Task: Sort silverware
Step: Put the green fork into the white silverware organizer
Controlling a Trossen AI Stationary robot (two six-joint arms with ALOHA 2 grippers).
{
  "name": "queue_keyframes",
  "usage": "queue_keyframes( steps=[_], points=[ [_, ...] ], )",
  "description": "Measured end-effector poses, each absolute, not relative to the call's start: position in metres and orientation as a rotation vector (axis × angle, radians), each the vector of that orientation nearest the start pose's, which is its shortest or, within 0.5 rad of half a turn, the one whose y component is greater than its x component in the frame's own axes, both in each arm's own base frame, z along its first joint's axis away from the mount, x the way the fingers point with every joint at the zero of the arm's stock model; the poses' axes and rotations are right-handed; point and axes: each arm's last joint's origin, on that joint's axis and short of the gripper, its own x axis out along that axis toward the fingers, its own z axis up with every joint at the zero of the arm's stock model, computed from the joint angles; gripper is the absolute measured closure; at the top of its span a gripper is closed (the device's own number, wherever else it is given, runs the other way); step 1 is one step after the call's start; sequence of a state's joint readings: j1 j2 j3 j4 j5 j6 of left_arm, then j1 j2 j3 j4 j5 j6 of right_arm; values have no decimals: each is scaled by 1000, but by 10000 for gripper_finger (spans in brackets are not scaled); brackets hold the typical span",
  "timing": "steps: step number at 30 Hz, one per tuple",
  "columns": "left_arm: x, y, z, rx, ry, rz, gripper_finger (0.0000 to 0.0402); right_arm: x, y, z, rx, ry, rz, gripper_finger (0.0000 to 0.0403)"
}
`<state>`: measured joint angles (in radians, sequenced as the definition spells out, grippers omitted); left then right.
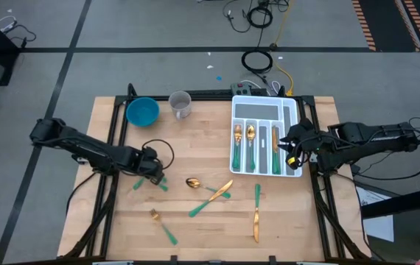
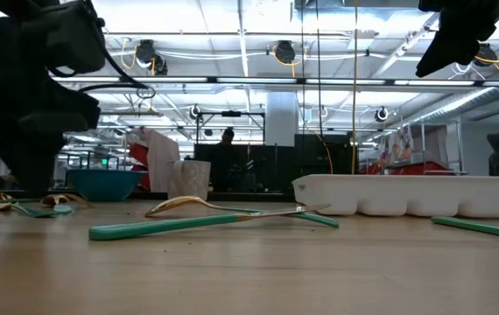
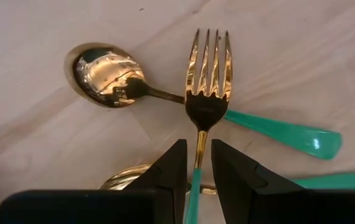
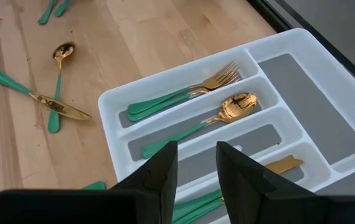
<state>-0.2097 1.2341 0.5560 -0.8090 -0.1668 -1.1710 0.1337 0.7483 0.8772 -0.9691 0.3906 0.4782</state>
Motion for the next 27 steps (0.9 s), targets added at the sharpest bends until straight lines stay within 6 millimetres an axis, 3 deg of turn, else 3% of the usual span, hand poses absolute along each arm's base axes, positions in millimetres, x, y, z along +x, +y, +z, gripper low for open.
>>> queue_keyframes(
  steps=[11,15,27],
  points=[
    [177,-34,133,-648,1331,796,334,125,6,304,231,734,-428,300],
    [179,-34,136,-672,1324,804,385,125,6,304,227,735,-427,300],
    [192,-38,150,-707,1309,745,390,126,6,304,215,733,-420,300]
  ],
)
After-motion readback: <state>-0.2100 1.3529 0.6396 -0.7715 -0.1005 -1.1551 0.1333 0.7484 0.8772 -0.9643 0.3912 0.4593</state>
